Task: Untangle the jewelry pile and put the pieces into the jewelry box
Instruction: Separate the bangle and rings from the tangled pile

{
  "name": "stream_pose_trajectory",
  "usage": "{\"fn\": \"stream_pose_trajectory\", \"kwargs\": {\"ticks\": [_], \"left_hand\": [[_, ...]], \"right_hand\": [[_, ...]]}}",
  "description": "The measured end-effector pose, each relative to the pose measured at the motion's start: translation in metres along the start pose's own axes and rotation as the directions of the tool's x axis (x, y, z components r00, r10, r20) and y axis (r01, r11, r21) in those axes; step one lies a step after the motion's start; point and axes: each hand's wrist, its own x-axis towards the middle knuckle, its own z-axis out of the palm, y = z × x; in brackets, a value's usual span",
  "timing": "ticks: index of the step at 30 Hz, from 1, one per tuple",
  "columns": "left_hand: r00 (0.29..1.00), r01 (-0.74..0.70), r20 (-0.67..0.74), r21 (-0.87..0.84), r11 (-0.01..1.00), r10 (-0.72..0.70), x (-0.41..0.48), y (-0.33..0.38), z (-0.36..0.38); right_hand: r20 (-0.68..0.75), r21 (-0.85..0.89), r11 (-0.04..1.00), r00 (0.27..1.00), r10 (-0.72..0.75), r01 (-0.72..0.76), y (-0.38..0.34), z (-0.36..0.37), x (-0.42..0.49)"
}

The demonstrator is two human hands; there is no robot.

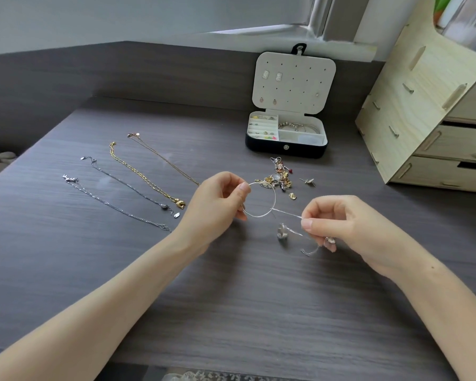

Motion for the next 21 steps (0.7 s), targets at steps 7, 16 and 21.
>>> {"fn": "stream_pose_trajectory", "kwargs": {"ticks": [7, 16, 21], "left_hand": [[1.000, -0.005, -0.004, 0.016, 1.000, 0.005, 0.001, -0.003, 0.001], [0.998, 0.055, -0.022, -0.070, 0.996, -0.057, 0.007, -0.006, 0.000], [0.997, 0.047, -0.066, -0.051, 0.998, -0.050, 0.010, -0.010, -0.002]], "right_hand": [[-0.032, -0.071, 0.997, 0.999, -0.021, 0.018, 0.004, -0.003, -0.002], [-0.143, -0.087, 0.996, 0.989, -0.023, 0.010, 0.012, -0.006, 0.000], [-0.218, -0.118, 0.993, 0.975, -0.053, 0.028, 0.016, -0.009, 0.003]]}}
